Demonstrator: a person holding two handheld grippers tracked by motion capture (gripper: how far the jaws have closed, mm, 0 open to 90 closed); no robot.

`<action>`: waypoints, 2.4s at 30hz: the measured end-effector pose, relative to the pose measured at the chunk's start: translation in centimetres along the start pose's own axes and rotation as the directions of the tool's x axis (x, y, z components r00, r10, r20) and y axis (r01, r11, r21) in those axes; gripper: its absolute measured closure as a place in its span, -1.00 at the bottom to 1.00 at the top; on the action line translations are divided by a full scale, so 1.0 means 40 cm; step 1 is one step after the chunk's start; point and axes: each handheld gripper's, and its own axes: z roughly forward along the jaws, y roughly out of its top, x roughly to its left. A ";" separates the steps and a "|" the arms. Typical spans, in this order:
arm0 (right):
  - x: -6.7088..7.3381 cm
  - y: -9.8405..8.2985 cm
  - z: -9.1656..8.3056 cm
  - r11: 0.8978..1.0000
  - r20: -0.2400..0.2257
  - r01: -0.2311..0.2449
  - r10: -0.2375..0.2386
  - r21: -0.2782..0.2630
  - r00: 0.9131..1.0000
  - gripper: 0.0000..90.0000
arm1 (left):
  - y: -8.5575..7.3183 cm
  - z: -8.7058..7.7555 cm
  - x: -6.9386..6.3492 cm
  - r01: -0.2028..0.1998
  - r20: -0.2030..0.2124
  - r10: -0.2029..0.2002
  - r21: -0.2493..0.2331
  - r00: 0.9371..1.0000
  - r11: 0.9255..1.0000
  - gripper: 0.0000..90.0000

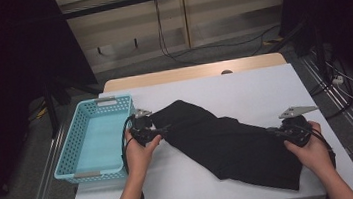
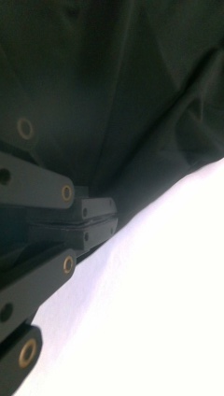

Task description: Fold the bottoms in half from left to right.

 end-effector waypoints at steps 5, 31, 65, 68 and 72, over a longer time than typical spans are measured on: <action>-0.010 -0.002 -0.015 0.999 0.043 -0.001 0.003 -0.041 0.999 0.53 | 0.001 -0.001 -0.001 -0.005 0.006 0.005 0.001 1.000 1.000 -0.54; -0.081 -0.049 -0.074 0.995 0.035 -0.087 0.085 0.047 0.996 0.97 | 0.006 -0.005 -0.004 -0.013 0.014 0.013 -0.007 1.000 1.000 -0.55; -0.008 -0.008 -0.018 1.000 -0.021 0.003 -0.003 0.005 1.000 -0.03 | 0.058 0.040 0.006 -0.102 -0.001 0.102 0.005 0.995 0.995 -0.43; -0.004 -0.008 -0.017 1.000 -0.030 -0.006 0.006 0.001 1.000 -0.16 | 0.072 0.076 0.013 -0.132 0.003 0.132 0.018 0.991 0.991 -0.26; 0.002 -0.006 -0.015 1.000 -0.048 0.002 -0.002 -0.006 0.999 -0.24 | 0.078 0.122 0.031 -0.145 -0.016 0.147 0.054 0.989 0.988 -0.10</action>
